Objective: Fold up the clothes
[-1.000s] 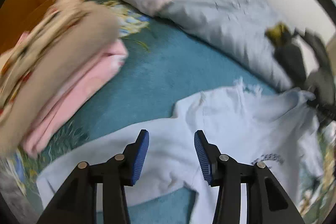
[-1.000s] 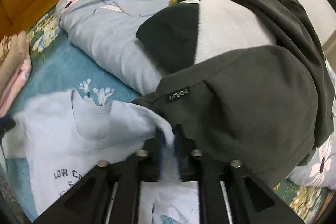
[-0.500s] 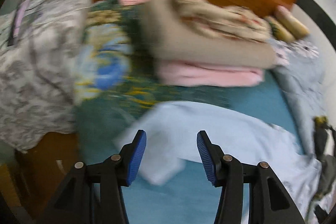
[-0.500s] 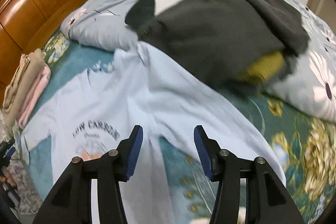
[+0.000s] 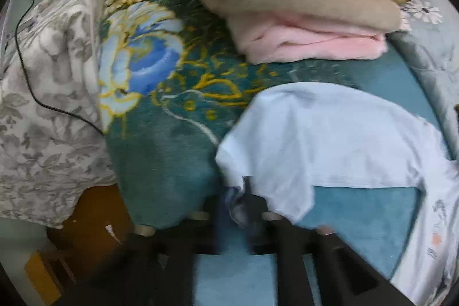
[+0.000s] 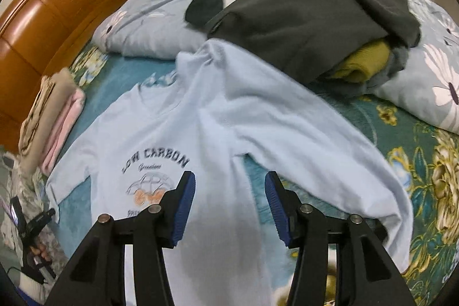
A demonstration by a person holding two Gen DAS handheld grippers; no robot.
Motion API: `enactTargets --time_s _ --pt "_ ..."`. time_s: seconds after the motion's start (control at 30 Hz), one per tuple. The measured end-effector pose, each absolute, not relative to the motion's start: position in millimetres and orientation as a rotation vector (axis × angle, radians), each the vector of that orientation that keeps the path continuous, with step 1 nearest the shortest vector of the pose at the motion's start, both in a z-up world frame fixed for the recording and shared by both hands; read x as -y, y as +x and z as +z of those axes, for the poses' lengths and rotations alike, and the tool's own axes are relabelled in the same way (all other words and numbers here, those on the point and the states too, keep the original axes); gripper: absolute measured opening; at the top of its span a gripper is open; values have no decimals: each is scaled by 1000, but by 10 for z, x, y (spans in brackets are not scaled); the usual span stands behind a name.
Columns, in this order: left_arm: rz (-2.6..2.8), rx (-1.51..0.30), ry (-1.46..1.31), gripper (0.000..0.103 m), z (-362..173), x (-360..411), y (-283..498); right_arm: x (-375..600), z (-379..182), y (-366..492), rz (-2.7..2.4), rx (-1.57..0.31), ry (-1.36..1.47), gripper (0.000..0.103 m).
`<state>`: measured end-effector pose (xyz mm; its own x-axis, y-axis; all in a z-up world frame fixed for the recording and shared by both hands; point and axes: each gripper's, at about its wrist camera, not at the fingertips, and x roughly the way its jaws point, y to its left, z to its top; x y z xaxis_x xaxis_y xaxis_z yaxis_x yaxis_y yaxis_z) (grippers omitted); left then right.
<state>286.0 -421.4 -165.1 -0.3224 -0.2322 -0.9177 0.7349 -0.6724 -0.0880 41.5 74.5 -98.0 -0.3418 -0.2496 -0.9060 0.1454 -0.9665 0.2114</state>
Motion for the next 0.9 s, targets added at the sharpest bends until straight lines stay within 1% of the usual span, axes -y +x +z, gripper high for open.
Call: enactTargets --time_s 0.1,0.23,0.4,0.6,0.63,0.7,0.8,0.9 --pt "-2172 -658 1224 5 -1297 4078 2825 -676 -1014 446 -2365 119 1631 52" --pt "-2369 -635 1099 5 -552 3876 2614 -720 -1043 454 -2356 148 1614 52" --pt "-2553 -655 1205 5 -266 3171 1948 -884 -1141 460 -2335 275 1629 52" --pt "-2774 -673 1337 5 76 2325 1149 -1053 -1258 505 -2302 347 1649 52" --pt "-2791 -687 1373 5 63 2168 1016 -1096 -1269 518 -2300 363 1651 52" --pt "-2775 -741 1482 5 -138 1794 753 -1188 -1281 546 -2299 389 1657 52" --pt "-2754 -763 1654 5 -409 1157 399 -1346 -1303 605 -2304 426 1671 52" --pt "-2721 -640 1800 8 -640 684 148 -1517 -1357 658 -2308 475 1690 52"
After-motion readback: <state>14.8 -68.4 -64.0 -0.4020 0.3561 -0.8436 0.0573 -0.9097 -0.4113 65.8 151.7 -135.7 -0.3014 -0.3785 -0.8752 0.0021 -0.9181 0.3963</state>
